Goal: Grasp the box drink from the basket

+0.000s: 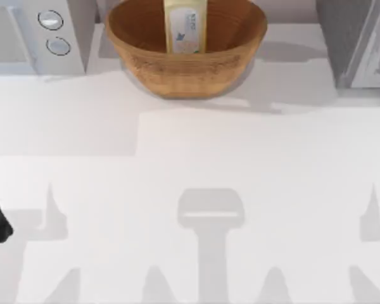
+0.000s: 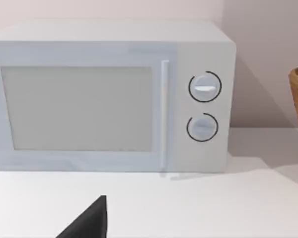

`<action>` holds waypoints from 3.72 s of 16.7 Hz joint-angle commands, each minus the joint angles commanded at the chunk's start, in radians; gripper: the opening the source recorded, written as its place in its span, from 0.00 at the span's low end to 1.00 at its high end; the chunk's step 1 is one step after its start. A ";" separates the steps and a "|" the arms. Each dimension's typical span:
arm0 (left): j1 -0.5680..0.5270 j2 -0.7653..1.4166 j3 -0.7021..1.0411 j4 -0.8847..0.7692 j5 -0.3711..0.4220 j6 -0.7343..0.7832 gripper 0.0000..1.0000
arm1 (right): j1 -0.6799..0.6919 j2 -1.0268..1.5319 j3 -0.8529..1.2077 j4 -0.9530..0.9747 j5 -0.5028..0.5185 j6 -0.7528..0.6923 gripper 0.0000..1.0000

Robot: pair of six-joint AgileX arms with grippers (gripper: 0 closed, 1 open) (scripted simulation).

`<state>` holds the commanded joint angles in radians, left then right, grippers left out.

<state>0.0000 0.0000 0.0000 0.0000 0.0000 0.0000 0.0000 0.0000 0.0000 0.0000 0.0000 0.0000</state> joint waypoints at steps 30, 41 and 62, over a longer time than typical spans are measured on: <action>-0.598 2.149 1.272 0.896 -0.538 0.003 1.00 | 0.000 0.000 0.000 0.000 0.000 0.000 1.00; -0.622 2.299 1.355 0.960 -0.581 0.007 1.00 | 0.000 0.000 0.000 0.000 0.000 0.000 1.00; -0.571 2.442 1.603 0.839 -0.525 0.003 0.47 | 0.000 0.000 0.000 0.000 0.000 0.000 1.00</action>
<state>-0.5709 2.4415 1.6027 0.8385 -0.5251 0.0033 0.0000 0.0000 0.0000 0.0000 0.0000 0.0000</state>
